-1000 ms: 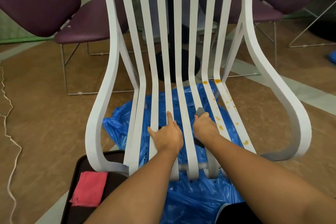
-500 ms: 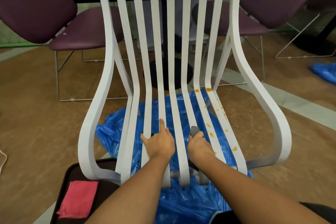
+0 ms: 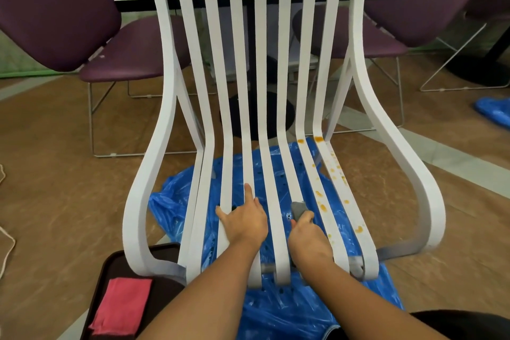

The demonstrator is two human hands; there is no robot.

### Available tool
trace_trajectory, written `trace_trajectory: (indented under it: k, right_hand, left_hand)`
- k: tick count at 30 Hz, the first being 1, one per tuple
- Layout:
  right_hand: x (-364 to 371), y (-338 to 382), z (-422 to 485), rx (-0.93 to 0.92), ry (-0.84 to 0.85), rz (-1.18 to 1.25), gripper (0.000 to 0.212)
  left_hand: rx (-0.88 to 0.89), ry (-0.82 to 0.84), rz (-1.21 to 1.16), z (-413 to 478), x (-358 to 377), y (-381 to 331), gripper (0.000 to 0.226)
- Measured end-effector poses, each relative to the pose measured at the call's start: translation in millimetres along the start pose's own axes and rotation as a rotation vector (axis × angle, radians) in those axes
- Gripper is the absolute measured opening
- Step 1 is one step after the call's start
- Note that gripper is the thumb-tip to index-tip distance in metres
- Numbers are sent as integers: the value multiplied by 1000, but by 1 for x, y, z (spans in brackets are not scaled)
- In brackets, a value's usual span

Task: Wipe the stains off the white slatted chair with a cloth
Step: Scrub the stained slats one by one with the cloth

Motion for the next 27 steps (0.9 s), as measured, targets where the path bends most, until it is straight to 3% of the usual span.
trace_trajectory:
  k: [6, 11, 13, 14, 16, 17, 18, 19, 20, 21, 24, 25, 27]
  right_hand:
    - [-8, 5, 14, 4, -7, 263, 25]
    - [-20, 28, 58, -112, -18, 108, 31]
    - [-24, 42, 69, -152, 91, -217, 35]
    - [-27, 52, 72, -275, 55, -561, 36]
    - [-24, 74, 93, -453, 5, -903, 29]
    - [-24, 78, 108, -461, 8, -872, 23]
    - [-26, 74, 121, -347, 65, -673, 20]
    - [-31, 70, 136, -211, 98, -308, 23]
    - [-38, 67, 153, -115, 16, 11, 27]
    - [-41, 69, 159, -55, 8, 58, 31]
    - [-51, 91, 193, -148, 35, -178, 42]
    - [-46, 101, 199, -236, 65, -444, 39]
    - [-46, 108, 219, -247, 89, -602, 21]
  left_hand:
    - [-10, 7, -11, 1, -1, 2, 54]
    - [-7, 9, -5, 1, 0, 1, 53]
    - [0, 3, -11, 1, 1, 1, 53]
    - [4, 4, -17, 1, 1, 1, 53]
    - [9, 3, -17, 2, 1, 1, 53]
    - [12, 2, -14, 2, -1, -1, 53]
    - [9, 9, -10, 2, 1, 1, 53]
    - [12, 8, -8, 2, 0, 0, 54]
    - [16, 3, -4, 1, 0, 0, 54]
    - [19, -3, 2, 3, 0, 0, 54]
    - [25, -11, 11, 3, 2, 2, 55]
    - [26, -16, 10, 4, 2, 2, 55]
    - [24, -17, 8, 6, 3, 3, 55]
Point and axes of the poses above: each hand's wrist, its own z-axis towards the middle knuckle, its own x-axis out of the palm, y = z × x, the point moved 8 cm from there along z, towards the middle knuckle, and after that the axes turned 14 degrees about -z, right-handed, at the moved point
